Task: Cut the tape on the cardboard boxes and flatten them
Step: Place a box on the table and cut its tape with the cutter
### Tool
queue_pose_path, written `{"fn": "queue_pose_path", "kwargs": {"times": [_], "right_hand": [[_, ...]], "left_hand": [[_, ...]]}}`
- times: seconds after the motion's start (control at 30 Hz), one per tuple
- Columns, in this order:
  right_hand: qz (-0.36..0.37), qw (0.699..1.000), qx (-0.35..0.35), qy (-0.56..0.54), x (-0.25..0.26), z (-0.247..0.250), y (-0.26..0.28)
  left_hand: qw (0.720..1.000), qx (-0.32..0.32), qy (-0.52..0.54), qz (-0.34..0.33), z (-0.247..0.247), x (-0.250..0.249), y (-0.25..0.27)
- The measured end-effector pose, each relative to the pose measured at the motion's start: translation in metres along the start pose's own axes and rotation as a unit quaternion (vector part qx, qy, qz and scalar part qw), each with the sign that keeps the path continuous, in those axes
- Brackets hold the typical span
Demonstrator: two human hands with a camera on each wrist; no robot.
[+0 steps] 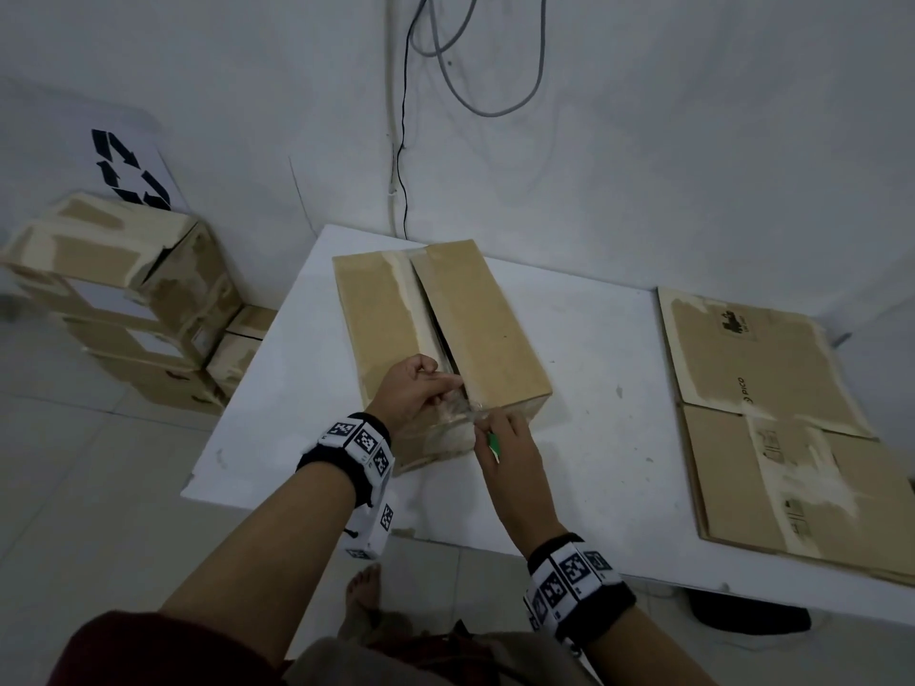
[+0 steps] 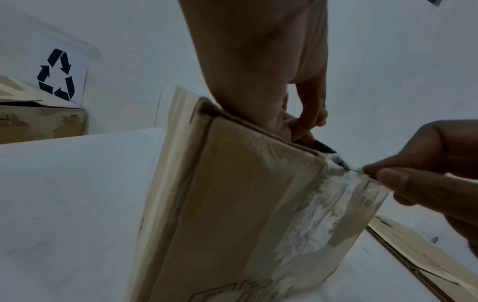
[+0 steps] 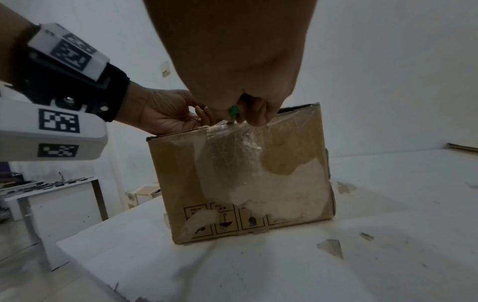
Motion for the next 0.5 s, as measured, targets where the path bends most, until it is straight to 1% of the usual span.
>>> {"fn": "queue_pose_path", "kwargs": {"times": [0.23, 0.37, 0.5], "right_hand": [[0.007, 1.000, 0.004, 0.011, 0.001, 0.000, -0.007], [0.012, 1.000, -0.006, 0.011, -0.001, 0.003, -0.001], [0.014, 0.999, -0.037, 0.014, -0.002, 0.015, -0.023]], "left_hand": [[1.000, 0.001, -0.008, 0.007, 0.000, 0.001, -0.003], [1.000, 0.005, -0.010, 0.017, -0.001, 0.004, -0.002], [1.000, 0.001, 0.016, 0.010, -0.003, -0.001, 0.002]]}}
Point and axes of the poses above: each hand's wrist, its own y-axis away from the middle knuckle, its own z-axis out of the back of the hand, x = y × z, the point moved 8 cm from there along -y, towards the middle knuckle, and after that the axes turned 13 degrees about -y, right-handed, at the moved point
